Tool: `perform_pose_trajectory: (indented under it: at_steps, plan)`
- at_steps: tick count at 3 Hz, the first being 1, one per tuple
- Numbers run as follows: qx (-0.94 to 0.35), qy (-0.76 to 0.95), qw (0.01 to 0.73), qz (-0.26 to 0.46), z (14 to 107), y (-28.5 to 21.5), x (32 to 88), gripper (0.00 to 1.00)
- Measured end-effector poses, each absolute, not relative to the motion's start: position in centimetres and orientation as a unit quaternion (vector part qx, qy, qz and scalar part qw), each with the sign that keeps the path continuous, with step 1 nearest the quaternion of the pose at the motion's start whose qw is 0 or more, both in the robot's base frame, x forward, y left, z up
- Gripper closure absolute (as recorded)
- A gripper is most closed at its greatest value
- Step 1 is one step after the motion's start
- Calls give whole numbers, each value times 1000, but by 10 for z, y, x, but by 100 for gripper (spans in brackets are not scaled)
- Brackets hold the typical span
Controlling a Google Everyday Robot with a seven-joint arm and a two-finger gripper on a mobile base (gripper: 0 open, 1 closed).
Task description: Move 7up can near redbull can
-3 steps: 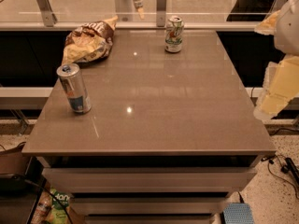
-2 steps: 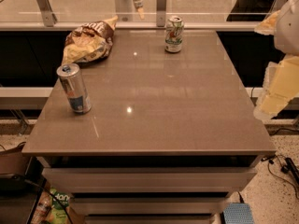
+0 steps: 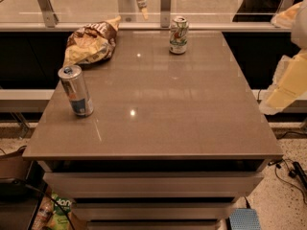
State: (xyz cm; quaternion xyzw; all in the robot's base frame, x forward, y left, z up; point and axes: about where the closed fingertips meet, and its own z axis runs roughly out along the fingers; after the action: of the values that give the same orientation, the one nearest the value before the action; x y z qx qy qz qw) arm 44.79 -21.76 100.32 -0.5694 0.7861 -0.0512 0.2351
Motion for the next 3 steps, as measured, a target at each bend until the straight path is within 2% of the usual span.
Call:
perform_pose_trajectory:
  at_steps: [3]
  plan:
    - [-452,787,420,-20,1019,-251,518,0]
